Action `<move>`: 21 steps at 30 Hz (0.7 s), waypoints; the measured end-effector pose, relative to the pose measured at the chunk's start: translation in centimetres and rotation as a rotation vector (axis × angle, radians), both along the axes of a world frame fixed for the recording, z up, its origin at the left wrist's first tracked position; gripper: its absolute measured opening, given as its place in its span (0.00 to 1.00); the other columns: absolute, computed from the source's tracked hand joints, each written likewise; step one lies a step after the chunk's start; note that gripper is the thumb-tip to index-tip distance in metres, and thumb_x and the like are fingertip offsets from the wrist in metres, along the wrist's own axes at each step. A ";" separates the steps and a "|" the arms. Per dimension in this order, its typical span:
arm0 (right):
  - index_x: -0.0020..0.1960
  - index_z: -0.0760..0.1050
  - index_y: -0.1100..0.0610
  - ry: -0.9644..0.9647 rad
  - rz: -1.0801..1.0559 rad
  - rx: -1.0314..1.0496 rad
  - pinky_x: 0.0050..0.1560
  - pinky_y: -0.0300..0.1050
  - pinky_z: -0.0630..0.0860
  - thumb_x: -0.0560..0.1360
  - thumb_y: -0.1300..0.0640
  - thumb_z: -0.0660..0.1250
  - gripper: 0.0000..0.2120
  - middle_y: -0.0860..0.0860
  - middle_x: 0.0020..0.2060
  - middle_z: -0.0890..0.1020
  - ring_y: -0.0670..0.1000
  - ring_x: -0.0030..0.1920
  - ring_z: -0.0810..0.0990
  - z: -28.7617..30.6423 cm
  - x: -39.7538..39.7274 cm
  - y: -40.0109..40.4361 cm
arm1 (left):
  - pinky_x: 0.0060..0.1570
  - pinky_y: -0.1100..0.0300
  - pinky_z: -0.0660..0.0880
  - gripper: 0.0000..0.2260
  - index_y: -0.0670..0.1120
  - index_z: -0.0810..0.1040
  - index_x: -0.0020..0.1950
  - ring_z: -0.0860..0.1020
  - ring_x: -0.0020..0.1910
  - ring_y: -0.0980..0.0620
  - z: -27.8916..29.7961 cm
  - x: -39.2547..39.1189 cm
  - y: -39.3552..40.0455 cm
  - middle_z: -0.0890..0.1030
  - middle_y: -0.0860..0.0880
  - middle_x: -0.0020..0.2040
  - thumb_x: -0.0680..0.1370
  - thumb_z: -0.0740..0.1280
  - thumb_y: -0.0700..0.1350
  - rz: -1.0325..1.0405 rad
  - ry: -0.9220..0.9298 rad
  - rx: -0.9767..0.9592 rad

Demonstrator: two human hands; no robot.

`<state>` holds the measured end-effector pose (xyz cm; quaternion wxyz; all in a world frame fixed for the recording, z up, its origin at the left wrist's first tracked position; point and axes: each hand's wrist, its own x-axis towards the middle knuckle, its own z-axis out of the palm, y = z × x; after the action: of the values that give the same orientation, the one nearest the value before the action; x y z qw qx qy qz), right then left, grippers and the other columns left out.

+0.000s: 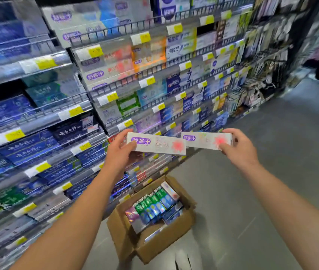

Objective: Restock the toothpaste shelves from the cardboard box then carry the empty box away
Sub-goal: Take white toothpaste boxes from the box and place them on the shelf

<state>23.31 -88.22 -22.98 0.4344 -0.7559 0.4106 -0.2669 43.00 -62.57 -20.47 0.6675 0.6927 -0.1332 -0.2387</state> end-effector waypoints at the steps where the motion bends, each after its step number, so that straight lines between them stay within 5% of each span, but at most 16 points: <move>1: 0.57 0.75 0.44 -0.018 0.015 -0.018 0.50 0.53 0.80 0.73 0.56 0.70 0.15 0.47 0.50 0.81 0.54 0.47 0.82 1.1 0.9 -1.3 | 0.44 0.48 0.82 0.16 0.53 0.74 0.63 0.84 0.46 0.42 0.8 0.6 -1.1 0.84 0.44 0.50 0.81 0.62 0.36 0.014 -0.022 -0.018; 5: 0.63 0.74 0.50 -0.062 0.074 -0.121 0.37 0.39 0.71 0.76 0.58 0.68 0.16 0.47 0.50 0.78 0.48 0.43 0.77 6.2 4.6 -7.1 | 0.44 0.48 0.82 0.16 0.57 0.75 0.58 0.85 0.45 0.46 4.5 3.6 -5.8 0.86 0.48 0.46 0.81 0.62 0.36 0.079 -0.095 -0.083; 7: 0.63 0.73 0.50 -0.091 0.098 -0.162 0.35 0.40 0.70 0.77 0.57 0.67 0.15 0.47 0.52 0.78 0.48 0.43 0.77 8.8 6.2 -10.0 | 0.46 0.47 0.81 0.15 0.55 0.75 0.61 0.84 0.46 0.43 6.6 5.0 -7.9 0.86 0.49 0.45 0.81 0.62 0.36 0.108 -0.132 -0.108; 13: 0.65 0.71 0.49 -0.208 0.152 -0.204 0.40 0.47 0.73 0.79 0.53 0.66 0.15 0.47 0.53 0.75 0.50 0.47 0.77 15.5 10.5 -17.0 | 0.51 0.42 0.80 0.17 0.53 0.74 0.64 0.84 0.50 0.44 12.8 7.6 -13.2 0.84 0.45 0.51 0.80 0.63 0.36 0.216 -0.245 -0.160; 16: 0.63 0.71 0.49 -0.267 0.213 -0.244 0.37 0.44 0.73 0.79 0.52 0.66 0.13 0.46 0.51 0.75 0.47 0.44 0.76 17.8 12.7 -19.9 | 0.49 0.44 0.80 0.15 0.55 0.76 0.59 0.84 0.48 0.44 15.2 8.5 -15.5 0.86 0.47 0.47 0.79 0.63 0.36 0.264 -0.295 -0.186; 21: 0.64 0.72 0.48 -0.342 0.368 -0.260 0.51 0.47 0.71 0.77 0.53 0.68 0.16 0.45 0.56 0.74 0.47 0.56 0.72 20.0 16.5 -24.8 | 0.43 0.50 0.82 0.18 0.49 0.73 0.68 0.84 0.47 0.43 17.9 9.0 -18.9 0.85 0.47 0.48 0.79 0.63 0.36 0.400 -0.353 -0.237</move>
<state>39.83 -113.02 -2.97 0.4380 -0.8112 0.1494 -0.3575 52.05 -81.50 -2.53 0.7441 0.6531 -0.1351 0.0393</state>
